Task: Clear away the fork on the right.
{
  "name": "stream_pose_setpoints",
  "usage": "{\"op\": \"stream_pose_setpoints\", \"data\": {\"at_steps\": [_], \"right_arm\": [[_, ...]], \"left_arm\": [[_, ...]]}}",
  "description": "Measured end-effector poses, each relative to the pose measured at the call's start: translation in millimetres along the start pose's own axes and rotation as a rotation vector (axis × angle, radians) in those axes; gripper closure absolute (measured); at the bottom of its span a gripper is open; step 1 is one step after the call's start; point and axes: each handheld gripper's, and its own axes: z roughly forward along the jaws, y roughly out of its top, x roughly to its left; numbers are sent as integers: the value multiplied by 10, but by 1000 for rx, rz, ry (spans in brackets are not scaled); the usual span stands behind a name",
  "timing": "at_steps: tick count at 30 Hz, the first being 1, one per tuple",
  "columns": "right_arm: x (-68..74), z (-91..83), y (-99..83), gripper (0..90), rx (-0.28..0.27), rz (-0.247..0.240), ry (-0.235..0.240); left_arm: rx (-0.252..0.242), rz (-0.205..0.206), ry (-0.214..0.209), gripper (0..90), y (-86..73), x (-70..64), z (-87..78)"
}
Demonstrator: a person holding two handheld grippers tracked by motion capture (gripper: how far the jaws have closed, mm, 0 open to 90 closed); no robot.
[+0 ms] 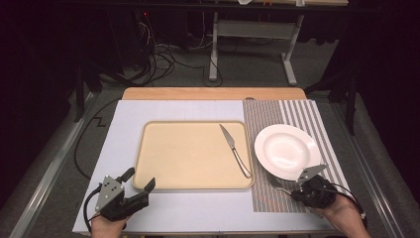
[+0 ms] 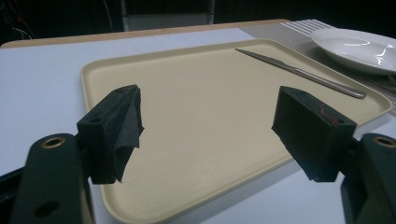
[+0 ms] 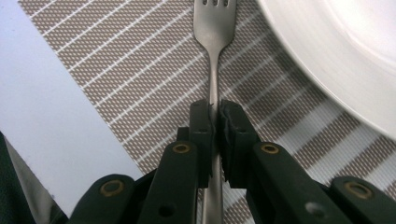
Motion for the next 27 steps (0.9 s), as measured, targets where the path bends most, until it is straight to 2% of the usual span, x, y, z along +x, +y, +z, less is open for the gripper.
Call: {"op": "stream_pose_setpoints", "data": {"at_steps": [10, 27], "right_arm": [[32, 11, 28, 850, -28, -4, 26], [101, -99, 149, 851, -108, -22, 53]], "left_arm": [[0, 0, 0, 249, 1, 2, 1], [1, -1, 0, 249, 0, 5, 1]]}}
